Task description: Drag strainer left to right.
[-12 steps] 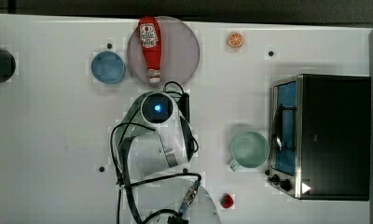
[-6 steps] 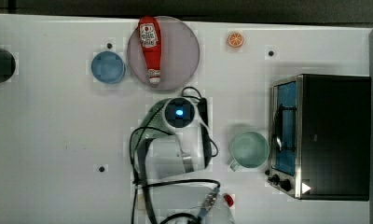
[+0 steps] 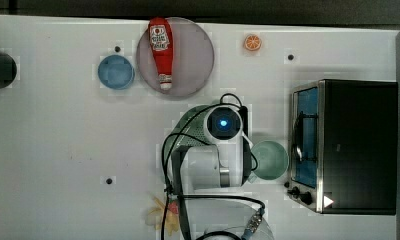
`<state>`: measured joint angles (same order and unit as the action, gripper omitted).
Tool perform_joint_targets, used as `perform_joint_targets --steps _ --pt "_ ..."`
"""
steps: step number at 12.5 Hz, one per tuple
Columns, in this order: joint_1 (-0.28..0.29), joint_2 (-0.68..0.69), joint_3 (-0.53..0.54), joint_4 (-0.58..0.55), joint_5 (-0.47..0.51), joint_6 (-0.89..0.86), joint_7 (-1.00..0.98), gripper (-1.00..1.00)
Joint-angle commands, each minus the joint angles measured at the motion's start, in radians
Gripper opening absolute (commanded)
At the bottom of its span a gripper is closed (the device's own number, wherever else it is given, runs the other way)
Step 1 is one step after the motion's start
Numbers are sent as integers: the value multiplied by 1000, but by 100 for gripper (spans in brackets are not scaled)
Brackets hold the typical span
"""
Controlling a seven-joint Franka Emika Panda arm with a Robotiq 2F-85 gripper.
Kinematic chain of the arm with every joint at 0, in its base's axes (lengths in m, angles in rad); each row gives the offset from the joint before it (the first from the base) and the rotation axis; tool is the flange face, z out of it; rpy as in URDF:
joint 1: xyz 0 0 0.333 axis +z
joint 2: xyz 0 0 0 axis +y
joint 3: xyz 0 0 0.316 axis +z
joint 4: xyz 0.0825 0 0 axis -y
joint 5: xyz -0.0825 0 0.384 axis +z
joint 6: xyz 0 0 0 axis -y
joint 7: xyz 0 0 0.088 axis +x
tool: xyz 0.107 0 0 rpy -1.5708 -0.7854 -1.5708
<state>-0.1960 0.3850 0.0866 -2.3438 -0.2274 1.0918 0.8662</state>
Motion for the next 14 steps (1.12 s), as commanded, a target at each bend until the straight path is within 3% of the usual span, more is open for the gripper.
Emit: perform_joint_targets --steps 1,8,12,14 --pt "-4 -7 -31 8 -1 -12 -80 100" --pt "-8 -28 -49 8 1 -11 -151 100" --pt "-7 -202 18 17 10 -147 -465 100" --pt "-6 -316 40 44 62 -275 -533 100"
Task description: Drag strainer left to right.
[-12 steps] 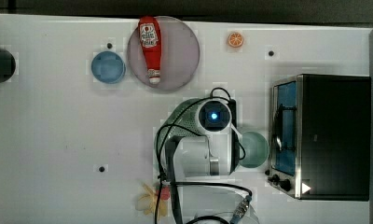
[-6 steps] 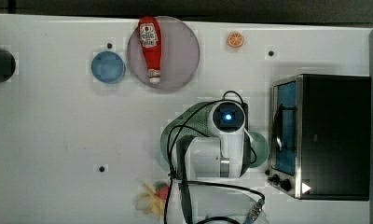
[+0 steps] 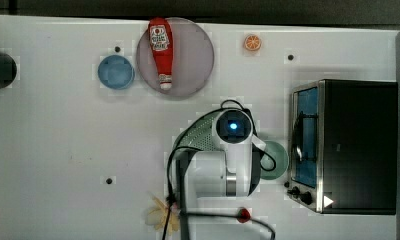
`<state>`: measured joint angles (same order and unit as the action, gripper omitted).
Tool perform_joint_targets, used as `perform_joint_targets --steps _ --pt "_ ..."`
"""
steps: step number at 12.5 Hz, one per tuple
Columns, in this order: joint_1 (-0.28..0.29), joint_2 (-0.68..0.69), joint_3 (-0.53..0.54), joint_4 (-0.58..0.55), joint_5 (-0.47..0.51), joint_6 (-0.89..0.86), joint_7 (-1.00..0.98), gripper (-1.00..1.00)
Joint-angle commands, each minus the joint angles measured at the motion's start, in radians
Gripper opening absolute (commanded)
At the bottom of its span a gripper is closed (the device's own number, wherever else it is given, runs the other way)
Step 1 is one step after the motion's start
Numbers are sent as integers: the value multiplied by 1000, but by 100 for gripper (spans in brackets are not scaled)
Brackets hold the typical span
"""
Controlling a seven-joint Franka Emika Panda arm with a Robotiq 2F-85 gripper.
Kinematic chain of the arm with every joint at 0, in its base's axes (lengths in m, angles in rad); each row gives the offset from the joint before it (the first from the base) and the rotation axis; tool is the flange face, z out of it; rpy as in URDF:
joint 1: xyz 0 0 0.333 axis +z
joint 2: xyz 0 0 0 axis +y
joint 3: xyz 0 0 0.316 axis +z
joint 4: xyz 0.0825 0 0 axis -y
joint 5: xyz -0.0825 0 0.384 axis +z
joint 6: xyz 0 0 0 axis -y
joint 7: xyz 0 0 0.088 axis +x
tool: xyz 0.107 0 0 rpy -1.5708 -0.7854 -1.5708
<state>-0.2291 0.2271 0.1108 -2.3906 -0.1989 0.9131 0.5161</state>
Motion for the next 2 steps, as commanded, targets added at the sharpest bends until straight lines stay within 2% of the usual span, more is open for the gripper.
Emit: perform_joint_targets --steps 1,2 --pt "27 -218 27 109 82 -176 -199 100" --pt "27 -279 31 133 130 -273 -212 100"
